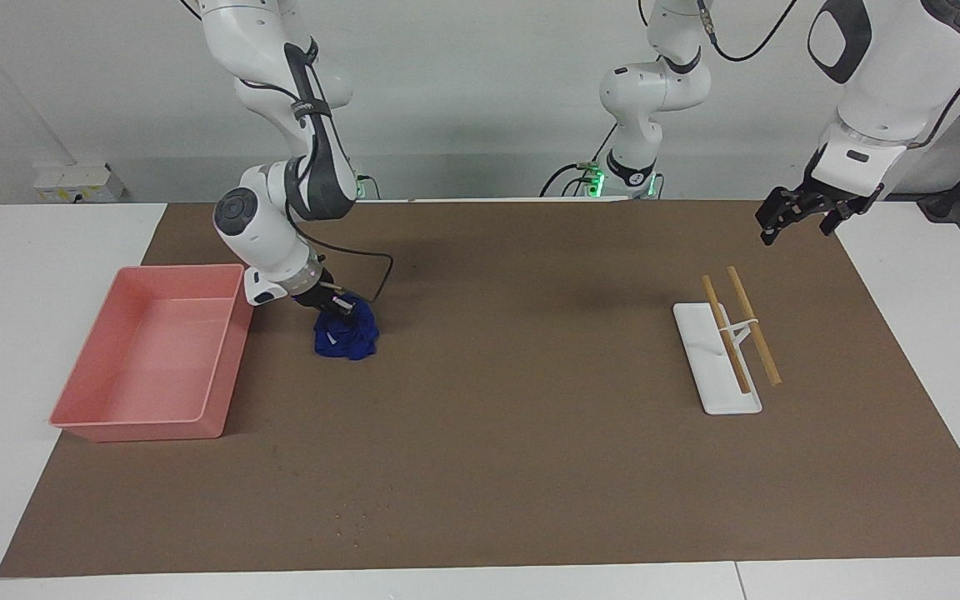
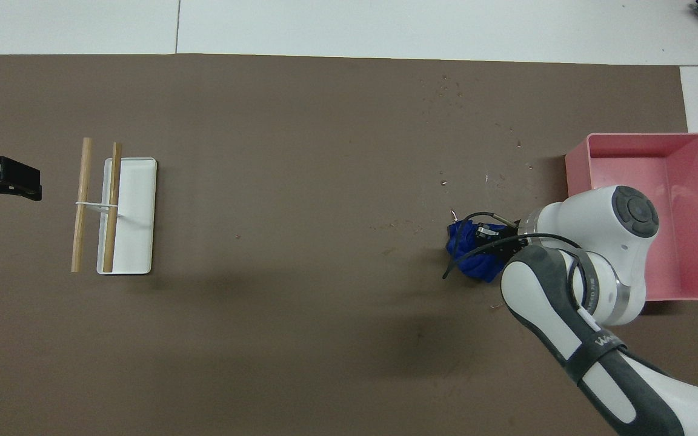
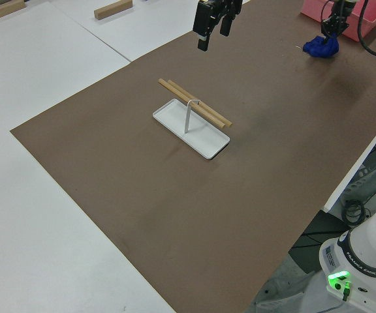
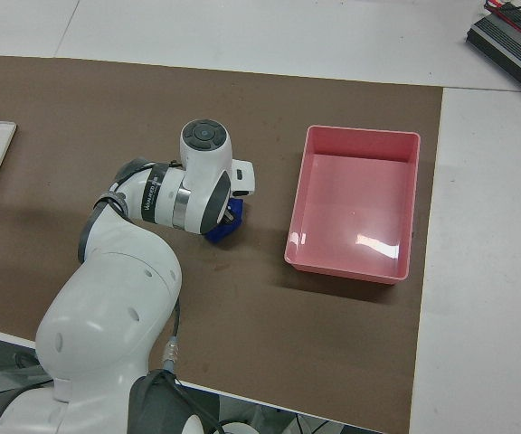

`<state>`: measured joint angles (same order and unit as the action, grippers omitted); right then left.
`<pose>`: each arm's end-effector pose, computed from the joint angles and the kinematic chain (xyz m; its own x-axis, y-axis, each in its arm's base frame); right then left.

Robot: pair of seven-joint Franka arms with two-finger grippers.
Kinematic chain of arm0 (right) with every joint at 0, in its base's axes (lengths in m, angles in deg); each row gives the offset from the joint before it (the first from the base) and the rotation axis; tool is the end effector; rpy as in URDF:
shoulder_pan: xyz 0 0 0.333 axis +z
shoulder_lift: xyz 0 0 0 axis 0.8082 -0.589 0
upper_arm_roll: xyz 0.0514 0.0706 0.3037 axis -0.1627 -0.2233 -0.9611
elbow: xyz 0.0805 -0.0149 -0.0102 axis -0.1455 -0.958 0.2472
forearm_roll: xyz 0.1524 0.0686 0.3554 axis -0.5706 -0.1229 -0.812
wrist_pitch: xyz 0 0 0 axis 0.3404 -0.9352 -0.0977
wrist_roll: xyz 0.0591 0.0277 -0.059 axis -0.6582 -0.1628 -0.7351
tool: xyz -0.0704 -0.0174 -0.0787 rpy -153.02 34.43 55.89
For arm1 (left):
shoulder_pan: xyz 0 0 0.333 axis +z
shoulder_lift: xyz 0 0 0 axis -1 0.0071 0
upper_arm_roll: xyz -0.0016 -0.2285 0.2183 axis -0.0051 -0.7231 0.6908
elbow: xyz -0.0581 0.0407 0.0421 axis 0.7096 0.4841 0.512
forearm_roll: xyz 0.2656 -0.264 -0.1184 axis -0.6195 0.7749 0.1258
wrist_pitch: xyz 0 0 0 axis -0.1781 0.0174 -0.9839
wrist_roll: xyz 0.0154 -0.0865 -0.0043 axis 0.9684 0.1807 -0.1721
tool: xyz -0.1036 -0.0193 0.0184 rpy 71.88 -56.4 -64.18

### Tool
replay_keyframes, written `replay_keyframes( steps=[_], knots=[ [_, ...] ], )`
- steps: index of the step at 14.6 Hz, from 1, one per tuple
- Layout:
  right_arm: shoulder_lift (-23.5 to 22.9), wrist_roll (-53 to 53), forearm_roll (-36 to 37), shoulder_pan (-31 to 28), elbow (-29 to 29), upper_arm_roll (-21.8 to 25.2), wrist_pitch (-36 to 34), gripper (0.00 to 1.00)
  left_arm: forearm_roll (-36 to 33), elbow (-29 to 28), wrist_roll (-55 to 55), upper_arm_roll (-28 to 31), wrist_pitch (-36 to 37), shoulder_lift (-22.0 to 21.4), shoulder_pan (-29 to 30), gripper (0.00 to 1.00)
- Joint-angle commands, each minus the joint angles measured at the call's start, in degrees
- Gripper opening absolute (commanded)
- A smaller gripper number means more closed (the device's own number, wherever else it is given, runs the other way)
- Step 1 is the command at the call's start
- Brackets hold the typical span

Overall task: Wipe water with towel using both arms
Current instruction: 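Wipe the towel across the water spill with the right gripper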

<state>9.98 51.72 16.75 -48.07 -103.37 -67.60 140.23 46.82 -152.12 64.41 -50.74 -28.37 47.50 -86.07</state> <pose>0.5205 0.0970 0.3151 0.8698 -0.4688 -0.1538 -0.4909 -0.8537 -0.1740 0.5594 -0.0115 0.6113 0.9992 0.0298 -0.0253 0.0276 -0.9962 -0.0825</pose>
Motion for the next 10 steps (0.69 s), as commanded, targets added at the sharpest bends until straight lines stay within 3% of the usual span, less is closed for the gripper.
replay_keyframes(
  steps=[1, 5, 10],
  knots=[
    [-1.23, 0.13, -1.13, 0.04, -0.25, -0.26, 6.73, 0.0, -1.06, 0.43, -1.8, 0.56, 1.26, -0.23, -0.72, 1.0],
    [-3.86, 0.13, -1.13, 0.21, 3.17, -0.26, 14.21, 0.0, -0.8, -0.18, -1.62, 0.74, 0.82, -0.84, -0.63, 1.0],
    [-7.64, 0.48, -1.22, 0.04, 12.65, -0.26, 14.57, 0.0, -0.8, -1.15, -1.71, 0.74, 0.56, -1.28, -1.15, 1.0]
  ],
)
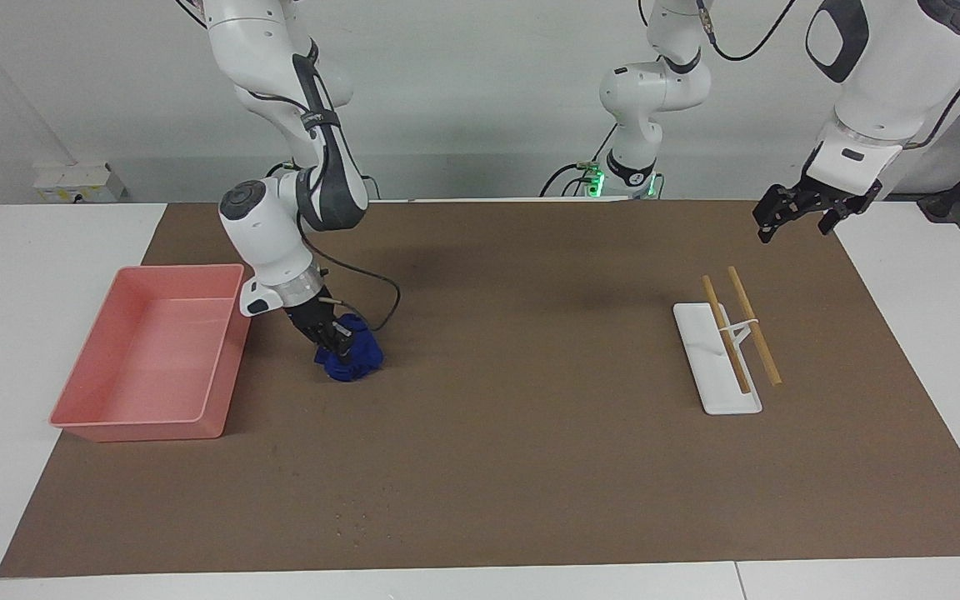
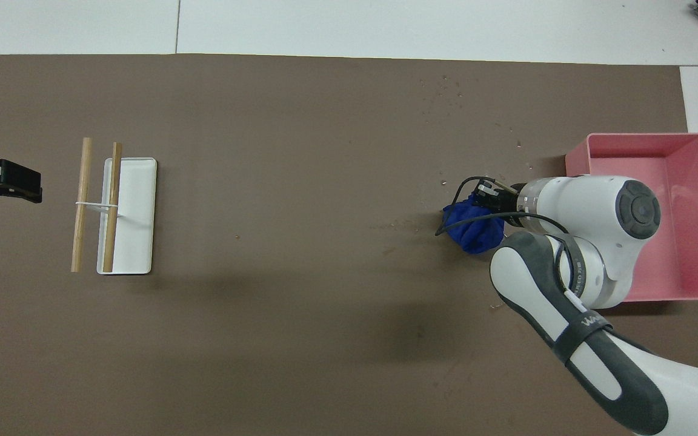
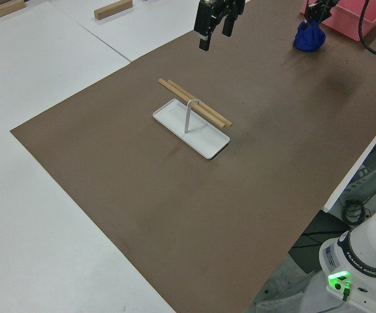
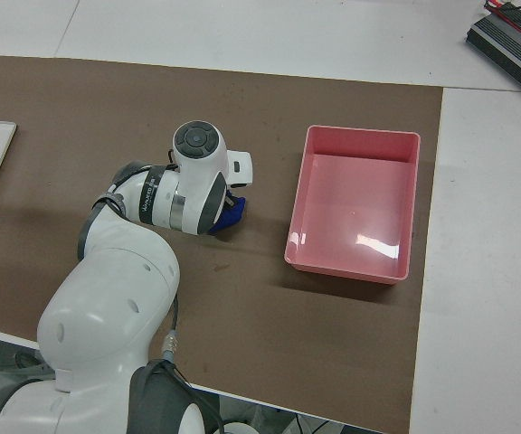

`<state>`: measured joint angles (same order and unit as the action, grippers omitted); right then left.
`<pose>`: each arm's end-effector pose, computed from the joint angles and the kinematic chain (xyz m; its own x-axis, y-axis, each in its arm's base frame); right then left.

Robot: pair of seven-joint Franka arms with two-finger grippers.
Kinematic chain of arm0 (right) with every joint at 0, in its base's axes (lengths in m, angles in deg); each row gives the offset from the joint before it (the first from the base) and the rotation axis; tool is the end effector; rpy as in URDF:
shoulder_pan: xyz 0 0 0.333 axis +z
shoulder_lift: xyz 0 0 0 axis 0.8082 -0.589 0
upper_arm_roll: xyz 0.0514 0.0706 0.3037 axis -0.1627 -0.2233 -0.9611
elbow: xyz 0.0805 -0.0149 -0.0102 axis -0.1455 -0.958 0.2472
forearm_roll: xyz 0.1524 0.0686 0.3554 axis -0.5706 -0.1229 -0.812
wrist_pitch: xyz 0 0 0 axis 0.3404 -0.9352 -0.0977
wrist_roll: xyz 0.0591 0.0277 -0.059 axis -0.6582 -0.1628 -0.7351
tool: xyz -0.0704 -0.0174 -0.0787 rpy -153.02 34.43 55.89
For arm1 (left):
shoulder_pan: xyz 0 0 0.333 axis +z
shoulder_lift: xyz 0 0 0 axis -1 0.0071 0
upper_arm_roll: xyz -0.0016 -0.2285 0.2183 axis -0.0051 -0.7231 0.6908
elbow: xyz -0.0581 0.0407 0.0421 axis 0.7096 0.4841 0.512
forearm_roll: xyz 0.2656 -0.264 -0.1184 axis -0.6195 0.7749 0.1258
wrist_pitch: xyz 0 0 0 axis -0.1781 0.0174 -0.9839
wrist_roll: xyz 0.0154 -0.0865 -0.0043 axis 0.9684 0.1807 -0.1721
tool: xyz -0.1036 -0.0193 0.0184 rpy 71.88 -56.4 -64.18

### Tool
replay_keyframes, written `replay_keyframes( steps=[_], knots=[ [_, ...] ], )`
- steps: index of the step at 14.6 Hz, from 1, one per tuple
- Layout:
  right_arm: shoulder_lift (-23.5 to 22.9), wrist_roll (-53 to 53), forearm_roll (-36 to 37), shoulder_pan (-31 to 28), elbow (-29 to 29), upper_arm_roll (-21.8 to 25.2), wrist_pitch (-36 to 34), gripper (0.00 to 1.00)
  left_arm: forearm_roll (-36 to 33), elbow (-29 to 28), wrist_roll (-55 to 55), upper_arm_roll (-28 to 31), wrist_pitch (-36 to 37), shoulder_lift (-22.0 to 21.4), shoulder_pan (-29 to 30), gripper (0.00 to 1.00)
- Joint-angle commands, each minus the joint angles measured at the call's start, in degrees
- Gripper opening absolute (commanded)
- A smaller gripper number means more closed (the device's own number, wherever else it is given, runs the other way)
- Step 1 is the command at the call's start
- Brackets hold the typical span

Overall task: Wipe water with towel using both arms
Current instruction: 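Wipe the towel across the water spill with the right gripper, then move the towel into the pink bin and release it with the right gripper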

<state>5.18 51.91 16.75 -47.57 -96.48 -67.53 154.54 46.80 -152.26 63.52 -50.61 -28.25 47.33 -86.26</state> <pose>0.5800 0.1004 0.3435 0.8522 -0.5162 0.0857 -0.4698 -0.8269 -0.3092 0.5583 -0.0121 0.6117 0.9995 0.0134 -0.0282 0.0111 -0.9965 -0.0829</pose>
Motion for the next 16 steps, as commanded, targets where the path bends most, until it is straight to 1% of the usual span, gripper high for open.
replay_keyframes(
  steps=[1, 3, 5, 9, 11, 13, 16],
  knots=[
    [-3.2, 0.81, -1.13, -0.98, 8.56, -0.34, -0.6, 0.0, -0.77, -1.27, -0.82, 0.61, 0.35, -1.11, -0.96, 1.0],
    [-2.43, 0.9, -1.13, -1.16, 11.04, -0.08, -2.79, 0.0, -0.77, -1.36, -0.91, 0.61, 0.43, -1.37, -1.05, 1.0],
    [1.95, 0.82, -0.87, -1.94, 11.31, 0.37, -9.02, 0.0, -0.77, -1.36, -1.7, 0.69, 0.7, -1.37, -1.05, 1.0],
    [11.01, -1.28, 0.01, -8.17, 11.75, 0.45, -23.08, 0.0, -0.6, -1.36, -1.79, 0.61, -0.97, -1.28, -1.14, 1.0],
    [14.36, -5.23, 0.71, -11.6, 11.75, 0.54, -28.71, 0.0, -0.51, -1.45, -1.88, 0.7, -0.8, -1.28, -1.4, 1.0],
    [15.42, -9.27, 2.55, -15.56, 11.75, 0.63, -32.41, 0.0, -0.07, -1.8, -2.67, 0.61, -1.06, -1.46, -1.23, 1.0],
    [15.34, -12.89, 9.65, -19.87, 10.61, 0.54, -33.48, 0.0, 0.81, -1.89, -2.67, 0.61, -1.76, -1.37, -1.14, 1.0]
  ],
)
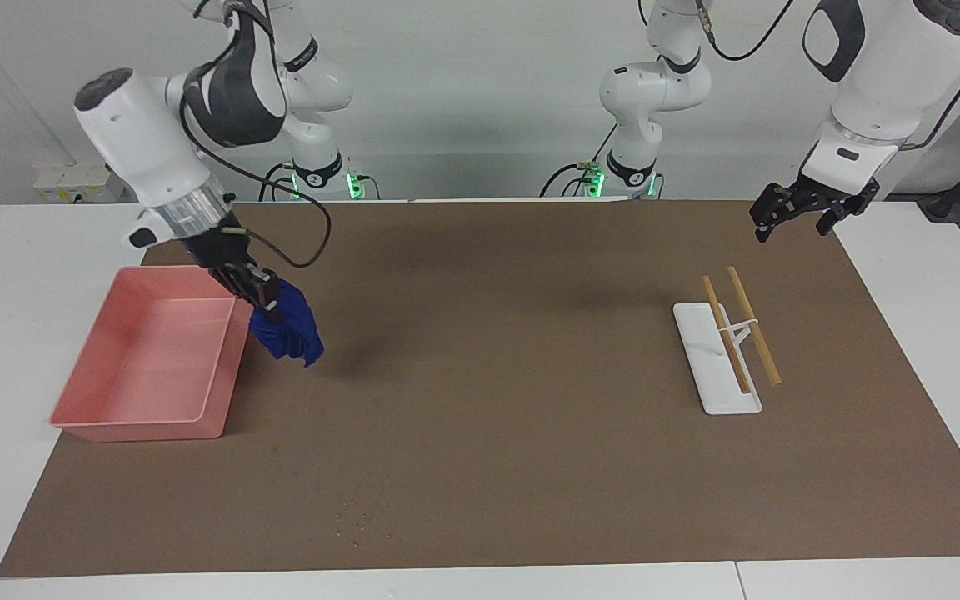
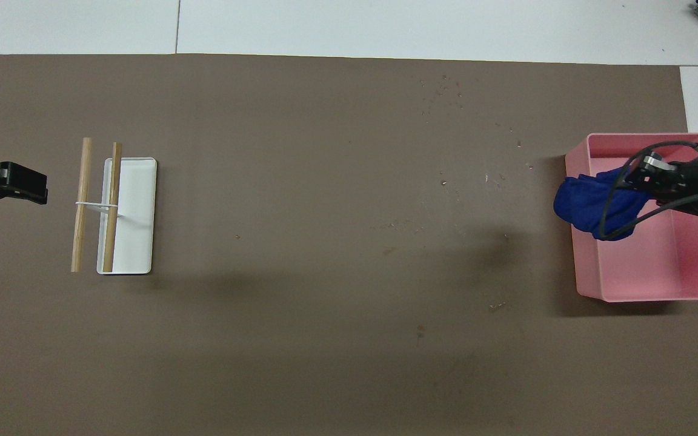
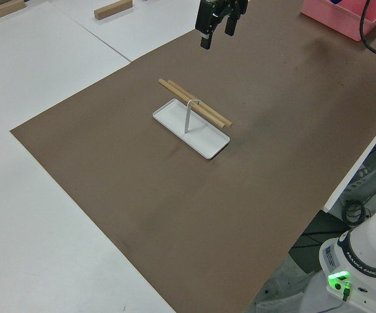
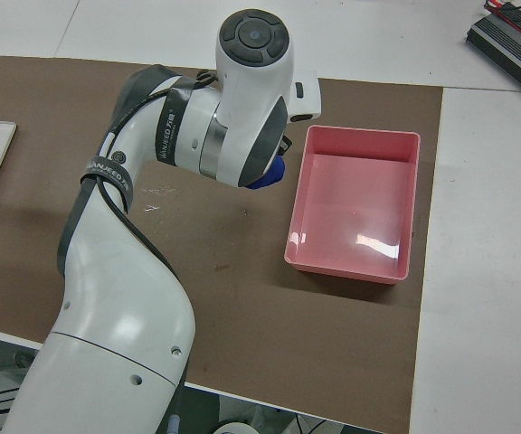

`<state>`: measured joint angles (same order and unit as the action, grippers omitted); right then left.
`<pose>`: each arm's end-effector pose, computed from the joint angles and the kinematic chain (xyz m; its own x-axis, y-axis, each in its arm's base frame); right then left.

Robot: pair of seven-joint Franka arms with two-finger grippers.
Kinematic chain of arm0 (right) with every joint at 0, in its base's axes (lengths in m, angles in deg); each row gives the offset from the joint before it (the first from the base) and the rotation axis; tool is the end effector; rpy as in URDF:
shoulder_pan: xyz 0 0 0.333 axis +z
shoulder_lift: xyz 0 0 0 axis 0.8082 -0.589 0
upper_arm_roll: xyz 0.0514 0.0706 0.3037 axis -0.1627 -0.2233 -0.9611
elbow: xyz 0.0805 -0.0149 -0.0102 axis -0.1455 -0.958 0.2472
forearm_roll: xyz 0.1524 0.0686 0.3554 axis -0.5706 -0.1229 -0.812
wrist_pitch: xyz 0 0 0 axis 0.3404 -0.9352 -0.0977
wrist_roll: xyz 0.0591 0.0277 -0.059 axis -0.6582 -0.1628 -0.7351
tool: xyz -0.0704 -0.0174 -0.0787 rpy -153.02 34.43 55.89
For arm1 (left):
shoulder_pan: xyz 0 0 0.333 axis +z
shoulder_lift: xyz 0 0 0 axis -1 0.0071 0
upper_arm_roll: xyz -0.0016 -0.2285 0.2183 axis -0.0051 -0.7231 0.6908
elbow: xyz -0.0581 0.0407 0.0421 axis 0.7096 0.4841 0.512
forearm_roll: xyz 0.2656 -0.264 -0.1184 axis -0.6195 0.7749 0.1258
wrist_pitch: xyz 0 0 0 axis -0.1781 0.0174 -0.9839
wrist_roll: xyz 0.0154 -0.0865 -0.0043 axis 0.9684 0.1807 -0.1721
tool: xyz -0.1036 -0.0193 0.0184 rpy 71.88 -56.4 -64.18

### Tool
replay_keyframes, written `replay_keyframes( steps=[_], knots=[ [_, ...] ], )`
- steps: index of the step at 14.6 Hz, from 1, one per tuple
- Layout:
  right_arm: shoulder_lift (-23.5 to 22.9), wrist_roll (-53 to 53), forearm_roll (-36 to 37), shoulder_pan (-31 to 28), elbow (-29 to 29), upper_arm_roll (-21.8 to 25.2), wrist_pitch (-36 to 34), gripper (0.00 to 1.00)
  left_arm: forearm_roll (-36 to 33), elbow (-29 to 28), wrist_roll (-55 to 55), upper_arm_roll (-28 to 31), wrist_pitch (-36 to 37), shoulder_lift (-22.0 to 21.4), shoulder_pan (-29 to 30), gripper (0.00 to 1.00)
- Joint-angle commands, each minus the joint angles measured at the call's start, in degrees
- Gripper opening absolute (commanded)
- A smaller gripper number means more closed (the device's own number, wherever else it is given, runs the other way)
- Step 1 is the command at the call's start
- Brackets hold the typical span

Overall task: Wipe water with towel using both arms
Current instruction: 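Move the towel into the pink bin and release it with the right gripper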

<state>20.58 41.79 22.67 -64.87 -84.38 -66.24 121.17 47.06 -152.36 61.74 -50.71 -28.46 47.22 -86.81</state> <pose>0.5488 -0.0652 0.5392 0.8687 -0.4891 0.0777 -0.4620 -0.8569 -0.2285 0.5579 -0.0190 0.6122 0.9992 -0.0292 -0.0270 -0.0312 -0.9965 -0.0775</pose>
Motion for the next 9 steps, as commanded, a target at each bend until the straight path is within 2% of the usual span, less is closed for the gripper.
replay_keyframes(
  steps=[1, 4, 9],
  knots=[
    [-0.41, -4.87, 6.29, -4.23, -1.66, -0.75, -0.11, 0.0, 0.72, -1.79, -0.89, 0.71, -1.72, -1.26, -0.59, 1.0],
    [-0.15, -7.17, 13.07, -6.88, -5.07, -0.84, 1.03, 0.0, 3.88, -1.79, -0.54, 0.8, -2.78, -1.26, 0.12, 1.0],
    [-5.24, -10.16, 14.13, -11.36, -9.56, -0.84, 3.13, 0.0, 4.06, -3.28, -0.1, 0.8, -2.17, -2.14, -0.5, 1.0]
  ],
)
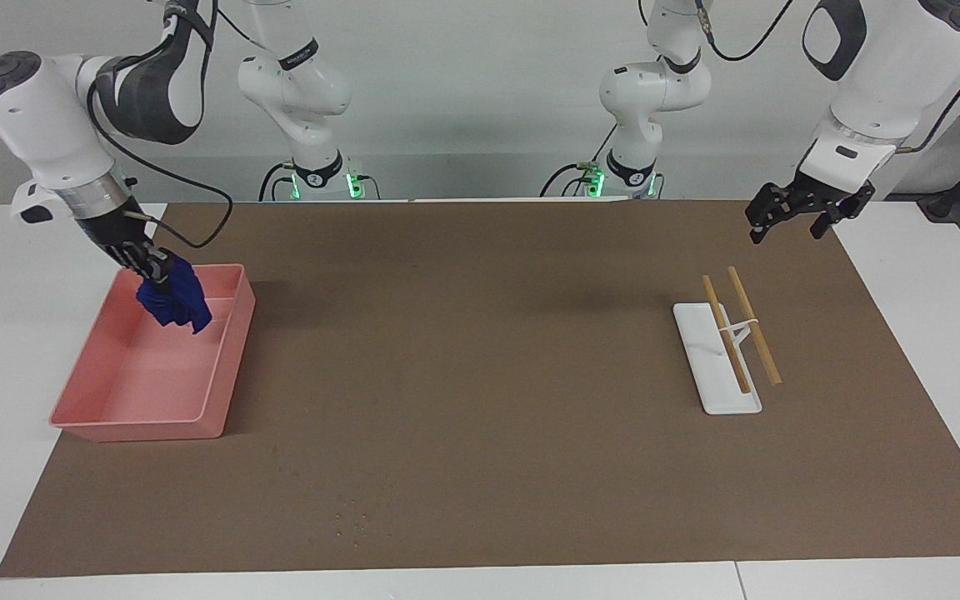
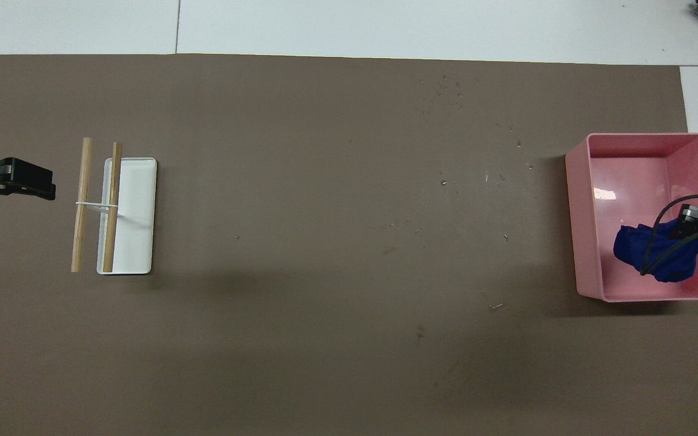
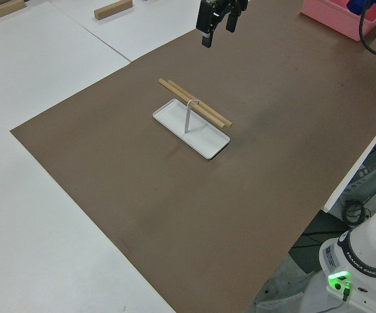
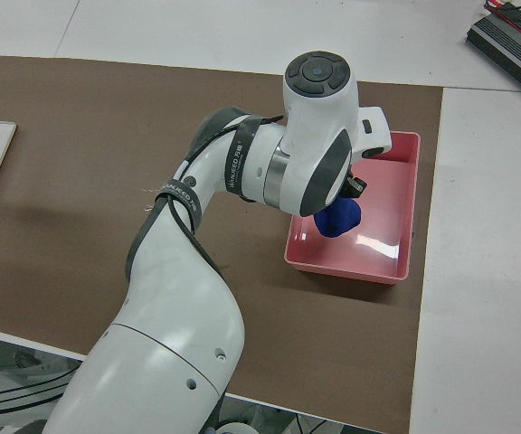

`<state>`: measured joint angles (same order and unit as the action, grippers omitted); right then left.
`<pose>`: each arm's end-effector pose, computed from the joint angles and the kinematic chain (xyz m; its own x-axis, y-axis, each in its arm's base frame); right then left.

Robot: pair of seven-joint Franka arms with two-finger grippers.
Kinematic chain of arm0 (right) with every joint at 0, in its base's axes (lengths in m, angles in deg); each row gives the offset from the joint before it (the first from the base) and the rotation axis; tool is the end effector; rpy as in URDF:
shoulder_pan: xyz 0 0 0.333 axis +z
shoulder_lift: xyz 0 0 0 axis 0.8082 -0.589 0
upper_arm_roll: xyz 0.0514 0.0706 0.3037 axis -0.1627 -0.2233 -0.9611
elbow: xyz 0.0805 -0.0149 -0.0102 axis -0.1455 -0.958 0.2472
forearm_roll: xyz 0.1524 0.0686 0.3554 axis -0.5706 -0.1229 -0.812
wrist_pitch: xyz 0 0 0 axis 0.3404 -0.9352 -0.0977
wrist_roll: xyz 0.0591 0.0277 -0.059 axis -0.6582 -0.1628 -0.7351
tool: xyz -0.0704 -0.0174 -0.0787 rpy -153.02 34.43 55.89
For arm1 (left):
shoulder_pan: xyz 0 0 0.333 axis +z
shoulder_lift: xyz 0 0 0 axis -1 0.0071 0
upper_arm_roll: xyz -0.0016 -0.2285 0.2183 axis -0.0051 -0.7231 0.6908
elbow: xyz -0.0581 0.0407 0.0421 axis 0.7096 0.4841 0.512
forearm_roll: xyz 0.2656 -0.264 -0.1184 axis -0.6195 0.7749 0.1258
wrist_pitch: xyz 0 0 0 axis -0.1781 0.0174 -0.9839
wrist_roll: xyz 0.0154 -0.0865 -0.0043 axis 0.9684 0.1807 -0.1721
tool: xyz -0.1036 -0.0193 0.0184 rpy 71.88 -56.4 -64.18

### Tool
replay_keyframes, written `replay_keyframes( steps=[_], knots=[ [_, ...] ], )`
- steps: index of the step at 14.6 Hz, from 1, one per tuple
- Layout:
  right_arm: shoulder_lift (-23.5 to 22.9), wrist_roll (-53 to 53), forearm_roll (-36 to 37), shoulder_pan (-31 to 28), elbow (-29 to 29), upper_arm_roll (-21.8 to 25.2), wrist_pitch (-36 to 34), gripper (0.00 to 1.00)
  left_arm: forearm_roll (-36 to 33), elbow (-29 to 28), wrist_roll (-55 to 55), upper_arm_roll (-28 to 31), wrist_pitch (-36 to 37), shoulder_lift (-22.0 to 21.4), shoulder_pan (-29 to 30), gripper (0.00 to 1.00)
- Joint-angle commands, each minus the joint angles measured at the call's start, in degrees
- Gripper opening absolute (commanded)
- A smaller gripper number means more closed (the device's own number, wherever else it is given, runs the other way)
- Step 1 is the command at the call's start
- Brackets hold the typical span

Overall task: Wipe water with towel using both arms
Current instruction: 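Move the towel into the pink bin and release it with the right gripper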

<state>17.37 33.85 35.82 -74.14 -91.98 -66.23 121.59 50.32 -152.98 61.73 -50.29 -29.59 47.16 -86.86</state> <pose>0.5150 -0.1632 0.4442 0.9011 -0.4325 -0.0297 -0.4320 -0.9016 0.0235 0.5592 -0.0217 0.6090 0.9996 -0.0236 -0.0182 -0.0239 -0.9995 -0.0207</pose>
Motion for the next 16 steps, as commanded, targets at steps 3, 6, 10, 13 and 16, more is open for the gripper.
replay_keyframes(
  steps=[3, 6, 10, 13, 16],
  knots=[
    [-2.3, -2.05, 1.51, -2.98, -3.82, -0.94, 4.58, 0.63, 0.8, -2.75, 0.09, 0.38, -1.3, -2.08, -0.54, 1.0],
    [-1.69, -2.13, 1.51, -2.55, -3.12, -1.02, 3.61, 1.0, 0.8, -2.75, 0.09, 0.38, -1.3, -2.08, -0.54, 1.0],
    [1.21, -1.79, 1.59, -0.45, 2.14, -3.3, -3.76, 1.0, 0.8, -2.75, 0.62, 0.38, -1.47, -1.99, -0.62, 1.0],
    [2.35, -1.43, 1.68, 4.82, 6.97, -3.4, -9.65, 1.0, 0.8, -2.67, 0.7, 0.38, -1.48, -1.99, -0.62, 1.0],
    [1.66, 0.49, 1.86, 9.48, 13.82, -3.48, -15.27, 1.0, 0.8, -2.75, 0.79, 0.38, -1.39, -1.99, -0.62, 1.0]
  ],
)
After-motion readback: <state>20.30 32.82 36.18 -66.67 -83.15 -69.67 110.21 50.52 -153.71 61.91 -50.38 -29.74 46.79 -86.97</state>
